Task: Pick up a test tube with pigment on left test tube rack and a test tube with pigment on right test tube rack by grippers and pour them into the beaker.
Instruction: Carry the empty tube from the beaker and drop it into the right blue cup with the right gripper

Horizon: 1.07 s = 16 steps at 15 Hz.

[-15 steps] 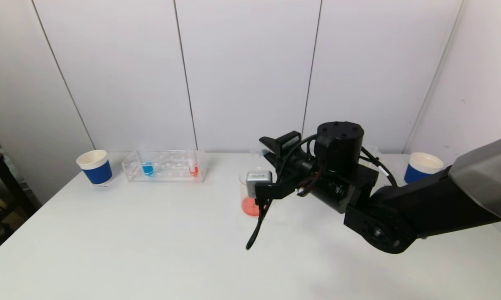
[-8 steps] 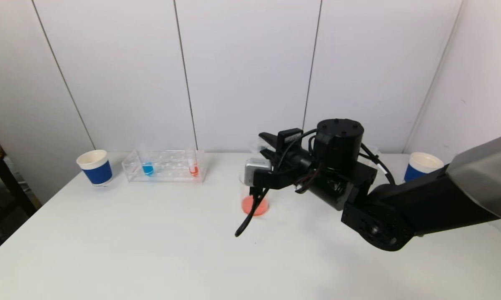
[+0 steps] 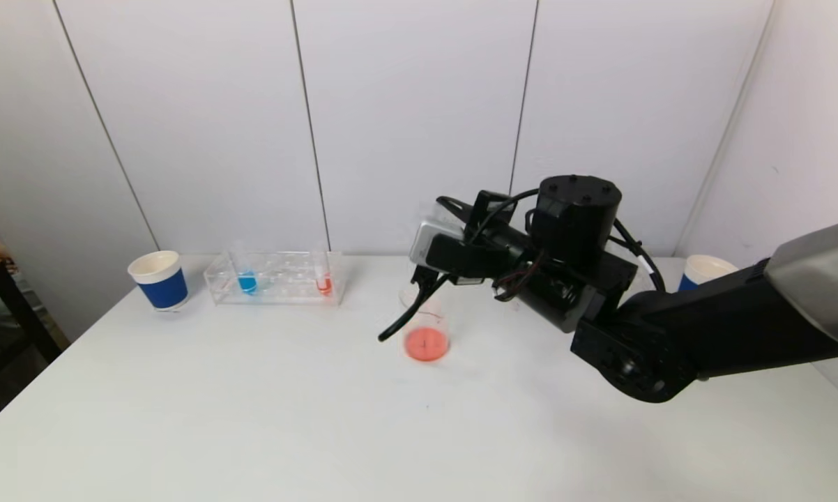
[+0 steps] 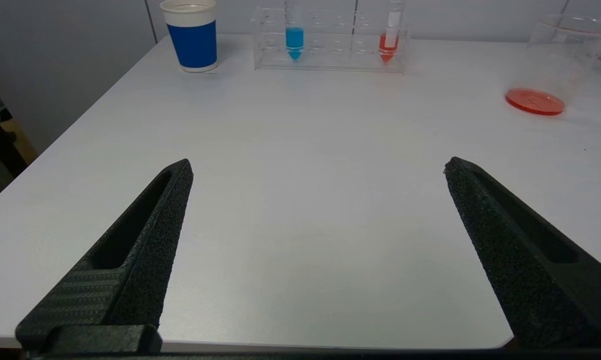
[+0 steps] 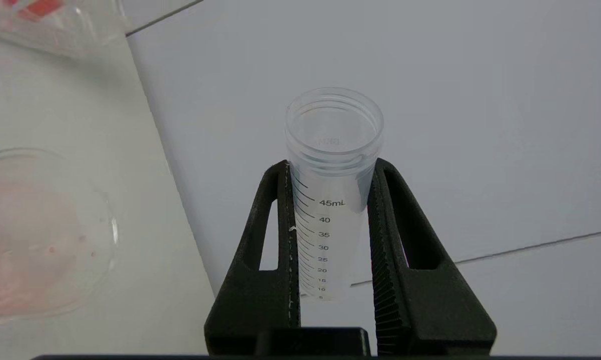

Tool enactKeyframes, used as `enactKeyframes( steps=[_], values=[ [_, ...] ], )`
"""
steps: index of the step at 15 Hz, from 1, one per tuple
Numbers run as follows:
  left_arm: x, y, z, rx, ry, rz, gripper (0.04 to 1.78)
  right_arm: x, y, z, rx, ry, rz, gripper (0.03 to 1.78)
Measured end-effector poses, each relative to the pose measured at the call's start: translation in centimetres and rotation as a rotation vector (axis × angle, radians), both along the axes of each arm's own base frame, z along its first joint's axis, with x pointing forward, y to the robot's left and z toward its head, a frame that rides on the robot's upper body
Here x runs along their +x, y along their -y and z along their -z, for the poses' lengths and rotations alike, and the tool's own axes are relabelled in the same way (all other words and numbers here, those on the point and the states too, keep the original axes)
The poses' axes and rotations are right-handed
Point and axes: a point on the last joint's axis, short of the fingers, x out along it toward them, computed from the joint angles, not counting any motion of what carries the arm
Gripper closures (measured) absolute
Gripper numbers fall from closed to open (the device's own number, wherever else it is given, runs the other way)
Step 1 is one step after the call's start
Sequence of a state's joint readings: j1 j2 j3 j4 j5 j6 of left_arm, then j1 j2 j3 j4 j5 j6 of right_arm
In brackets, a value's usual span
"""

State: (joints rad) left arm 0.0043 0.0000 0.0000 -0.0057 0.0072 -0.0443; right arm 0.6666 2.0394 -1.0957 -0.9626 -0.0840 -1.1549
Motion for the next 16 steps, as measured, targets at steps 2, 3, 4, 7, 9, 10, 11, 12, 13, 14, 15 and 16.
enactKeyframes(
  steps=[2, 3, 4, 7, 9, 10, 11, 12, 13, 14, 15, 16],
  values=[
    [0.0, 0.0, 0.0, 0.000, 0.000, 0.000, 0.06, 0.2, 0.0, -1.1, 0.086, -0.009, 0.005, 1.35],
    [0.0, 0.0, 0.0, 0.000, 0.000, 0.001, 0.06, 0.3, 0.1, -1.7, 0.129, -0.014, 0.007, 1.35],
    [0.0, 0.0, 0.0, 0.000, 0.000, 0.001, 0.06, 0.4, 0.3, -2.0, 0.160, -0.019, 0.012, 1.35],
    [0.0, 0.0, 0.0, 0.000, 0.000, 0.000, 0.06, 0.9, 1.6, -3.7, 0.260, -0.022, 0.048, 1.35],
    [0.0, 0.0, 0.0, 0.000, 0.000, 0.000, 0.06, 1.0, 2.7, -5.6, 0.352, -0.014, 0.086, 1.35],
    [0.0, 0.0, 0.0, 0.001, 0.000, 0.000, 0.06, 1.0, 3.5, -6.8, 0.407, -0.002, 0.106, 1.35],
    [0.0, 0.0, 0.0, 0.001, 0.000, 0.000, 0.06, 1.0, 4.4, -8.0, 0.456, 0.011, 0.128, 1.35],
    [0.0, 0.0, 0.0, 0.000, 0.000, 0.000, 0.06, 1.0, 5.4, -9.1, 0.512, 0.019, 0.156, 1.35],
    [0.0, 0.0, 0.0, 0.001, 0.000, 0.000, 0.06, 0.9, 6.3, -10.0, 0.563, 0.023, 0.179, 1.35],
    [0.0, 0.0, 0.0, 0.000, 0.000, 0.000, 0.06, 0.7, 7.2, -10.8, 0.618, 0.022, 0.203, 1.35],
    [0.0, 0.0, 0.0, 0.001, 0.000, 0.000, 0.06, 0.5, 8.0, -11.4, 0.661, 0.019, 0.223, 1.35],
    [0.0, 0.0, 0.0, 0.000, 0.000, 0.000, 0.06, 0.3, 8.9, -11.9, 0.687, 0.015, 0.240, 1.35]
  ],
)
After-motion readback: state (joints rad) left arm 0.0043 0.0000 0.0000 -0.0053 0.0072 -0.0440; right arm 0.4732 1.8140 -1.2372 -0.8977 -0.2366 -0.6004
